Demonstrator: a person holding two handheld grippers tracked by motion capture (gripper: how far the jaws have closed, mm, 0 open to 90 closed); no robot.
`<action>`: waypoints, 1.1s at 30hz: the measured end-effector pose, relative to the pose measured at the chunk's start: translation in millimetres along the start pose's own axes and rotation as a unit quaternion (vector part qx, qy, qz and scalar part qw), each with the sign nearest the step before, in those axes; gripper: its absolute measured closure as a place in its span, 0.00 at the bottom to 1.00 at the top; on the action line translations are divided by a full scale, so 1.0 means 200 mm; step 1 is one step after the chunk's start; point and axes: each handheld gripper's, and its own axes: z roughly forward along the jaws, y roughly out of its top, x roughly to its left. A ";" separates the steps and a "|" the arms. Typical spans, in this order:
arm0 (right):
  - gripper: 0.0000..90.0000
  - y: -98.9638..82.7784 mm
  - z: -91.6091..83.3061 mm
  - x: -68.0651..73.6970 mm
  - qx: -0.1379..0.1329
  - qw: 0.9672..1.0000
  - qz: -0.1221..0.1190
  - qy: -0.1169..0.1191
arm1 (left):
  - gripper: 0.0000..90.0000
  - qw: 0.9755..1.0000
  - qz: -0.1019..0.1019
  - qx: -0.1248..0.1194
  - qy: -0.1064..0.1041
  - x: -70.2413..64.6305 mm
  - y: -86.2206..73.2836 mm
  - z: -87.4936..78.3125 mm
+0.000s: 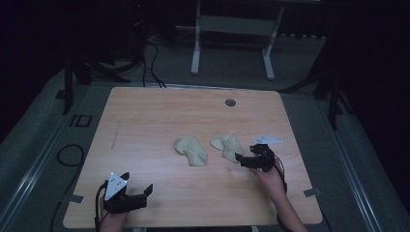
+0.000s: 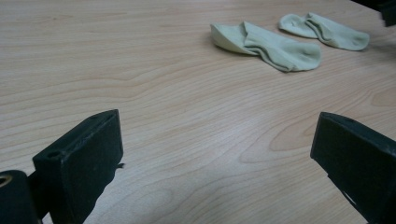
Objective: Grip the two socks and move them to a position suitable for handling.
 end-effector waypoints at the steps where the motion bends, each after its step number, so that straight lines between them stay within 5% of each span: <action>1: 0.35 0.02 0.02 0.01 0.003 1.000 -0.005 -0.004 | 0.02 1.000 -0.001 0.001 0.000 0.00 0.00 0.00; 8: 0.43 0.17 0.19 0.08 0.020 0.999 -0.020 -0.015 | 0.02 1.000 -0.008 0.002 0.000 0.01 -0.01 -0.01; 16: 0.44 0.20 0.33 0.09 0.035 0.999 -0.023 -0.026 | 0.02 1.000 0.003 0.011 0.009 0.01 -0.01 -0.01; 17: 0.47 0.19 0.39 0.10 0.053 0.997 -0.030 -0.039 | 0.02 1.000 -0.003 0.013 0.010 0.01 -0.02 -0.01; 22: 0.60 0.16 0.39 0.12 0.034 0.997 -0.037 -0.058 | 0.02 1.000 -0.005 0.012 0.010 0.02 -0.02 -0.01; 25: 0.87 0.15 0.38 0.13 0.028 0.996 -0.044 -0.070 | 0.02 1.000 -0.006 0.011 0.008 0.01 -0.02 -0.01; 33: 0.91 0.17 0.30 0.14 0.039 0.997 -0.039 -0.062 | 0.02 1.000 -0.005 0.014 0.006 0.01 -0.02 -0.01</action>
